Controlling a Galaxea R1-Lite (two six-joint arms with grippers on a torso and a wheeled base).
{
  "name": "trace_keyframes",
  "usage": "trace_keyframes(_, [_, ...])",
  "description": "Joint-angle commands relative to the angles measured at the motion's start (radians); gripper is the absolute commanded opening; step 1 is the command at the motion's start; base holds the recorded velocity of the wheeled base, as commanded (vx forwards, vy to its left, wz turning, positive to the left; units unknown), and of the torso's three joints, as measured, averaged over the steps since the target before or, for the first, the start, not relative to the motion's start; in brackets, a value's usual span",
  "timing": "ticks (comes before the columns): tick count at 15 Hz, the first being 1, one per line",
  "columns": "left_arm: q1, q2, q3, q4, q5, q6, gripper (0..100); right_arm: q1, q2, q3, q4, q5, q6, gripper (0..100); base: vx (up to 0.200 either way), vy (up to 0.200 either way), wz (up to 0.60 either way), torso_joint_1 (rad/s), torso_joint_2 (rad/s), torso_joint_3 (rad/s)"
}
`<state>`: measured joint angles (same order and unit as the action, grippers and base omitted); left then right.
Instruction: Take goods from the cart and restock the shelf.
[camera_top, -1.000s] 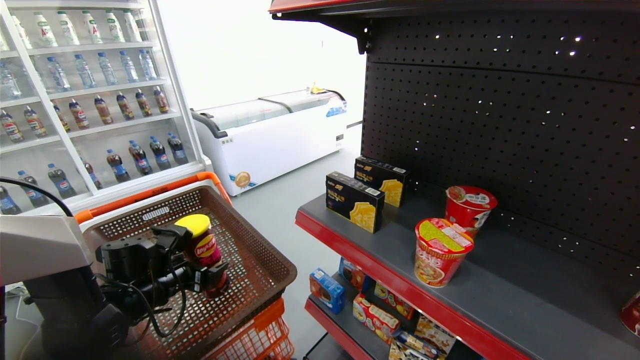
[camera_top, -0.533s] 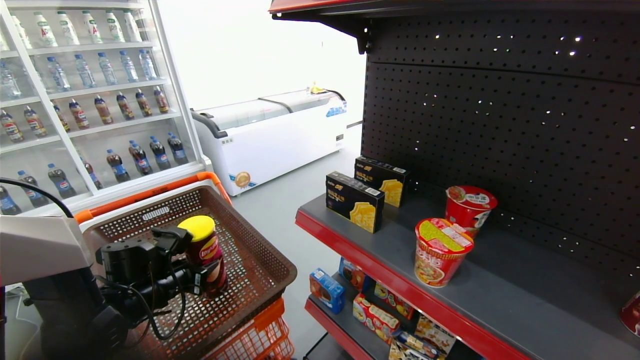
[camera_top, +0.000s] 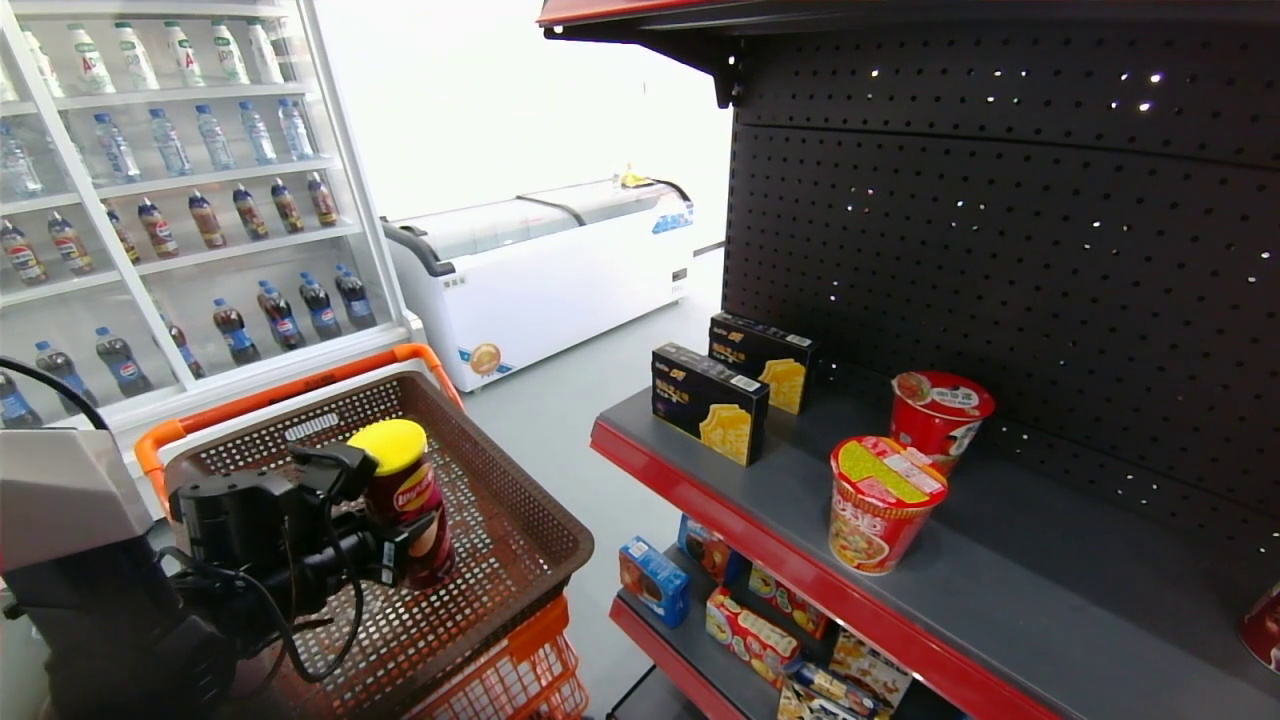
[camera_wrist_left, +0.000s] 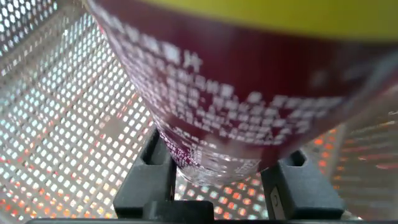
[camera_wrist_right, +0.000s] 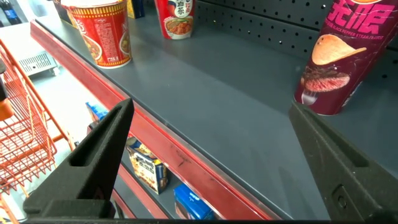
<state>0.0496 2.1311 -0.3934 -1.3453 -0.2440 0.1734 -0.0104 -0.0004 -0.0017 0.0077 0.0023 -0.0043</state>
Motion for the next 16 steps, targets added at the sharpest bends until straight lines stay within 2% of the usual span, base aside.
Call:
trace_keyframes(1, [-0.025,-0.129,0.030,0.037,0.002,-0.003,0,0.000,0.000,0.000,0.000,0.001,0.000,100,0.000,0.000,0.00,0.000,0.00,0.000])
trace_keyframes(3, [-0.034,-0.230,0.064,0.104,0.002,-0.005,0,0.000,0.000,0.000,0.000,0.001,0.000,100,0.000,0.000,0.00,0.000,0.00,0.000])
trace_keyframes(4, [-0.034,-0.230,0.064,0.104,0.002,-0.005,0,0.000,0.000,0.000,0.000,0.001,0.000,100,0.000,0.000,0.00,0.000,0.00,0.000])
trace_keyframes(5, [-0.040,-0.367,0.120,0.183,0.003,-0.002,0,0.000,0.000,0.000,0.000,0.001,0.000,100,0.000,0.000,0.00,0.000,0.00,0.000])
trace_keyframes(8, [-0.043,-0.464,0.145,0.245,0.003,-0.018,0,0.000,0.000,0.000,0.000,0.001,0.000,100,0.000,0.000,0.00,0.000,0.00,0.000])
trace_keyframes(9, [-0.070,-0.589,0.120,0.405,0.002,-0.028,0,0.000,0.000,0.000,0.000,0.001,0.000,100,0.000,0.000,0.00,0.000,0.00,0.000])
trace_keyframes(11, [-0.093,-0.704,0.090,0.557,0.002,-0.048,0,0.000,0.000,0.000,0.000,0.001,0.000,100,0.000,0.000,0.00,0.000,0.00,0.000])
trace_keyframes(12, [-0.094,-0.714,0.087,0.569,0.002,-0.051,0,0.000,0.000,0.000,0.000,0.001,0.000,100,0.000,0.000,0.00,0.000,0.00,0.000])
trace_keyframes(13, [-0.099,-0.809,0.061,0.689,0.003,-0.083,0,0.000,0.000,0.000,0.000,0.001,0.000,100,0.000,0.000,0.00,0.000,0.00,0.000])
trace_keyframes(16, [-0.096,-0.912,0.065,0.759,0.005,-0.106,0,0.000,0.000,0.000,0.000,0.001,0.000,100,0.000,0.000,0.00,0.000,0.00,0.000])
